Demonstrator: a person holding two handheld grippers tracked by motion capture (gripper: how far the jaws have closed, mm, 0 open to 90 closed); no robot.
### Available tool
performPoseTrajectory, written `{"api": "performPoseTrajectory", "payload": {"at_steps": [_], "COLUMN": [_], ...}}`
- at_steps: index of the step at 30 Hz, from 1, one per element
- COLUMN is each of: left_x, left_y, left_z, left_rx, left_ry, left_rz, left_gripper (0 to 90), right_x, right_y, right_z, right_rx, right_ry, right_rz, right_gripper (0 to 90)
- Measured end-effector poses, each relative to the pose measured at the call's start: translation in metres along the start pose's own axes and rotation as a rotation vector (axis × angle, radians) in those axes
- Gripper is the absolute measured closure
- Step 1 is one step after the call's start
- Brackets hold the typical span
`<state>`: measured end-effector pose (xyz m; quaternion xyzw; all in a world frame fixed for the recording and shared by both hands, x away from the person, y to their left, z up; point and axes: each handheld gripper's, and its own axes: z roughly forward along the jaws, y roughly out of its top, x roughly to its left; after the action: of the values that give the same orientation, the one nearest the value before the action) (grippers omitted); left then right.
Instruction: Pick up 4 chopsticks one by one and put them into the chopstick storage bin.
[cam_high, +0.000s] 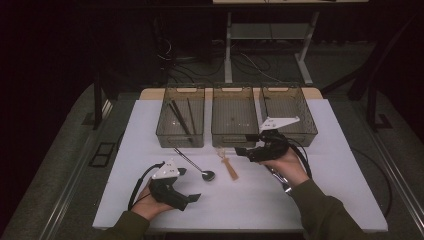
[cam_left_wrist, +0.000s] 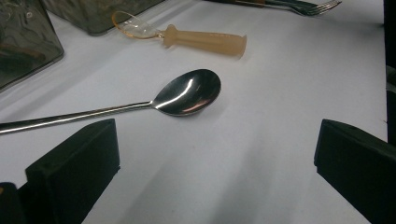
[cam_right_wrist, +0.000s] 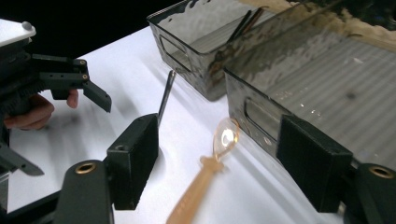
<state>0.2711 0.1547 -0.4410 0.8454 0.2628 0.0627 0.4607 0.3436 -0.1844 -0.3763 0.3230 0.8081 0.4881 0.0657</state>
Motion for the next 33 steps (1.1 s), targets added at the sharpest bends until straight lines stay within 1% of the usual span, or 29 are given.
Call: {"api": "performPoseTrajectory", "payload": {"at_steps": [2, 4, 6, 8, 11, 12, 15, 17, 21, 23, 26, 27, 29, 30, 33], "left_x": [-0.001, 0.0, 0.0, 0.0, 0.0, -0.001, -0.001, -0.001, -0.001, -0.001, -0.002, -0.002, -0.002, -0.001, -0.001], "left_y": [0.0, 0.0, 0.0, 0.0, 0.0, 0.0, 0.0, 0.0, 0.0, 0.0, 0.0, 0.0, 0.001, 0.001, 0.001], "left_z": [0.0, 0.0, 0.0, 0.0, 0.0, 0.0, 0.0, 0.0, 0.0, 0.001, 0.0, 0.0, 0.0, 0.001, 0.001], "left_rx": [0.001, 0.005, 0.004, 0.004, 0.004, 0.005, 0.006, 0.007, 0.011, 0.014, 0.014, 0.015, 0.016, 0.02, 0.019], "left_ry": [-0.001, -0.001, 0.002, 0.002, 0.002, 0.003, 0.003, 0.004, 0.007, 0.008, 0.01, 0.01, 0.012, 0.014, 0.012], "left_rz": [-0.007, -0.003, -0.001, -0.002, -0.006, -0.005, -0.002, -0.001, 0.002, 0.003, 0.005, 0.007, 0.008, 0.016, 0.009], "left_gripper": [0.0, 0.0, 0.0, 0.0, 0.0, 0.0, 0.0, 0.0, 0.0, 0.0, 0.0, 0.0, 0.0, 0.0, 0.0], "right_x": [-0.002, -0.003, -0.003, -0.003, -0.004, -0.004, -0.004, -0.002, 0.002, 0.003, 0.005, 0.005, 0.005, 0.005, 0.005], "right_y": [-0.007, -0.014, -0.022, -0.029, -0.041, -0.045, -0.057, -0.066, -0.082, -0.09, -0.1, -0.104, -0.11, -0.112, -0.118], "right_z": [-0.007, -0.014, -0.019, -0.024, -0.033, -0.036, -0.046, -0.052, -0.06, -0.063, -0.065, -0.065, -0.067, -0.068, -0.071], "right_rx": [-0.015, -0.02, -0.026, -0.032, -0.047, -0.05, -0.075, -0.078, -0.061, -0.046, -0.016, -0.008, 0.007, 0.013, 0.032], "right_ry": [-0.002, -0.009, -0.029, -0.028, -0.032, -0.038, -0.062, -0.077, -0.1, -0.103, -0.123, -0.127, -0.134, -0.137, -0.149], "right_rz": [0.011, 0.021, 0.018, 0.015, 0.026, 0.02, 0.031, 0.029, 0.017, 0.014, -0.011, -0.012, -0.012, -0.013, -0.04], "right_gripper": [27.6, 25.9, 23.4, 20.1, 18.7, 18.5, 16.1, 16.1, 16.1, 16.1, 16.1, 16.0, 16.1, 16.1, 16.1]}}
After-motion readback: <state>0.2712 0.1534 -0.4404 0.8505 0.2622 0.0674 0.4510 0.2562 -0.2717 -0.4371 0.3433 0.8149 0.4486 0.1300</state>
